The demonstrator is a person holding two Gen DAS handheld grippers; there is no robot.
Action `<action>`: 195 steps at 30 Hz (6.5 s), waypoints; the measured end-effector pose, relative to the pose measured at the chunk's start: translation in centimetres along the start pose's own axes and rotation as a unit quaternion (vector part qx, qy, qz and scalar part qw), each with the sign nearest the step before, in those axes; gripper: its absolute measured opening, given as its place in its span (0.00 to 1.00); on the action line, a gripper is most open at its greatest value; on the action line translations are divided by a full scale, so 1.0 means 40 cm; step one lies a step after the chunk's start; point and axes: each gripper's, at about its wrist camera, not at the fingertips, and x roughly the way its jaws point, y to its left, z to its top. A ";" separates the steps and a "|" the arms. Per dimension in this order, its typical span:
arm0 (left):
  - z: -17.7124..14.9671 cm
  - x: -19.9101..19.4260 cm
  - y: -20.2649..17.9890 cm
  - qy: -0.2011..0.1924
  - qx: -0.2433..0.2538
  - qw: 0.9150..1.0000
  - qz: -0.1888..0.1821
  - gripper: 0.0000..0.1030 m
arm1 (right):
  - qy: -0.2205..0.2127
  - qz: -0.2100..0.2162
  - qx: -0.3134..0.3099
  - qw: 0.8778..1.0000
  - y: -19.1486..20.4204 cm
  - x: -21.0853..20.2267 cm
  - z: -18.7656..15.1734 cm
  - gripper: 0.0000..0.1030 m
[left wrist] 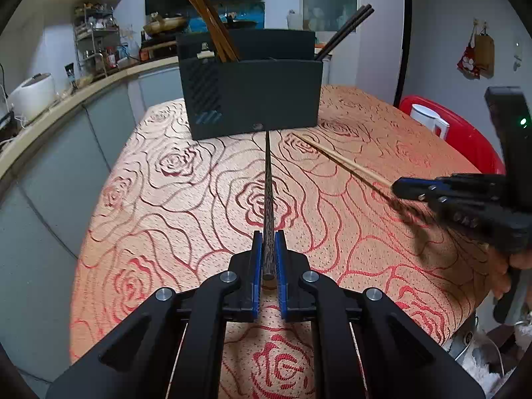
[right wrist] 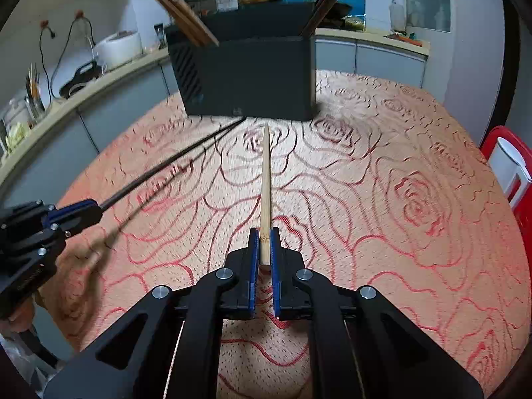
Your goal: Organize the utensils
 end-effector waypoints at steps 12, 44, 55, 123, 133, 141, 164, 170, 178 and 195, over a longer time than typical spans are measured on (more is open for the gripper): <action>0.085 -0.137 0.011 -0.071 0.001 0.997 0.007 0.07 | -0.087 0.013 0.023 0.996 -0.041 -0.171 0.073 0.07; 0.266 -0.275 0.016 -0.143 0.008 0.990 -0.007 0.07 | -0.155 0.039 0.018 0.987 -0.036 -0.308 0.179 0.07; 0.293 -0.259 0.026 -0.134 0.002 0.991 -0.012 0.07 | -0.132 0.035 0.015 0.991 -0.033 -0.280 0.208 0.07; 0.736 0.013 0.089 -0.172 -0.064 0.983 0.013 0.07 | -0.066 -0.005 0.024 0.997 -0.097 -0.092 0.604 0.07; 0.780 -0.071 0.072 -0.199 -0.052 0.979 -0.002 0.07 | -0.075 -0.007 0.037 0.997 -0.116 -0.094 0.607 0.07; 0.833 -0.095 0.049 -0.223 -0.048 0.974 0.012 0.07 | -0.085 -0.004 0.037 0.996 -0.120 -0.118 0.622 0.07; 0.781 -0.049 0.065 -0.195 -0.052 0.979 0.026 0.64 | -0.084 0.008 0.035 0.996 -0.101 -0.103 0.622 0.36; 0.747 -0.098 0.074 -0.204 -0.048 0.977 0.031 0.80 | -0.092 0.008 0.031 0.995 -0.098 -0.127 0.614 0.36; 0.672 -0.121 0.080 -0.196 -0.040 0.979 0.047 0.86 | -0.109 0.004 0.024 0.994 -0.091 -0.164 0.567 0.51; 0.422 -0.104 0.047 -0.168 -0.029 0.980 0.104 0.91 | -0.159 -0.042 0.038 0.986 -0.058 -0.208 0.402 0.87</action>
